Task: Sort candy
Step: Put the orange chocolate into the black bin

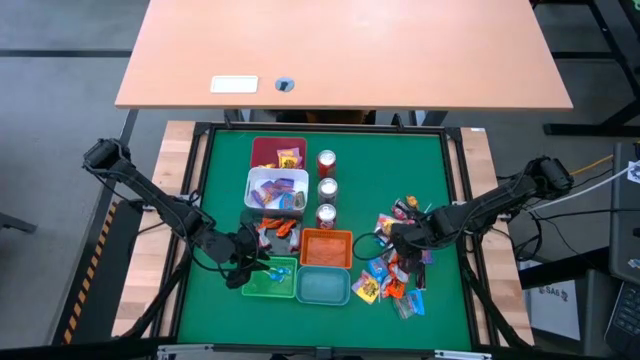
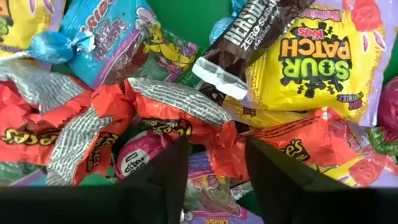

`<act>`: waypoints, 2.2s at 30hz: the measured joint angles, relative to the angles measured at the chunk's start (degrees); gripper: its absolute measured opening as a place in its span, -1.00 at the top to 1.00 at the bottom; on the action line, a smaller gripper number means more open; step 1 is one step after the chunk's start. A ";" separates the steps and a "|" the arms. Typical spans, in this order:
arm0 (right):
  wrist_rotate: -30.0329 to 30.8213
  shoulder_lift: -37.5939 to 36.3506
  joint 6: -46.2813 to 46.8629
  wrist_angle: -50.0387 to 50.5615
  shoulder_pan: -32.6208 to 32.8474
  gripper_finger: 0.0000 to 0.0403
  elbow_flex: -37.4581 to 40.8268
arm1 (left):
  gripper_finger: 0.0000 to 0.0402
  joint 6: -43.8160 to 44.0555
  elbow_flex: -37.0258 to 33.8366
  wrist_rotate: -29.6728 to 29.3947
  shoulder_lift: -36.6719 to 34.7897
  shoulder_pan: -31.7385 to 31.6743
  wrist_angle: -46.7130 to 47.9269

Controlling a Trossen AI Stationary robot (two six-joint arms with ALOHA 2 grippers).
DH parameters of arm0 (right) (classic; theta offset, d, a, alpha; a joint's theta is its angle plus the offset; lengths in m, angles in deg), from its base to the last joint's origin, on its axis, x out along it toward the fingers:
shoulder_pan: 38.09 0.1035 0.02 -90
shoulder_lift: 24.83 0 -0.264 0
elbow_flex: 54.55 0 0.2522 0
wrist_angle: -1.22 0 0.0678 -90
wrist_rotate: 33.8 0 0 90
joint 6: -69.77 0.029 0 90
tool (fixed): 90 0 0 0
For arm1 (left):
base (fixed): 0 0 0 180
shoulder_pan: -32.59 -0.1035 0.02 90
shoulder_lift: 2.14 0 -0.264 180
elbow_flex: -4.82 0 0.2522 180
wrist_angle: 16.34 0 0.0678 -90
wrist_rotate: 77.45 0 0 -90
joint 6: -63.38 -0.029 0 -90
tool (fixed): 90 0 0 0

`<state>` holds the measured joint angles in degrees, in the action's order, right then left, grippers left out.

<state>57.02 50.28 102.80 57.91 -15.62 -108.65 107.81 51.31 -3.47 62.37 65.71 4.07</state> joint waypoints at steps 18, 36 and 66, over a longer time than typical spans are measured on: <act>0.65 0.02 -9.74 -4.31 0.00 0.17 0.00 | 0.38 -0.01 0.00 -1.43 0.00 0.01 0.01; -0.43 0.02 -9.77 -4.32 -0.02 0.94 0.02 | 0.38 0.00 0.00 -1.49 -0.02 0.00 0.02; 10.39 0.60 -33.66 -19.39 -0.45 1.00 -26.36 | 0.38 -4.76 0.00 -4.70 -0.01 0.02 -0.24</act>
<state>67.42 50.88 69.14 38.52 -16.06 -135.01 103.05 51.31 -8.17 62.36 65.73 3.83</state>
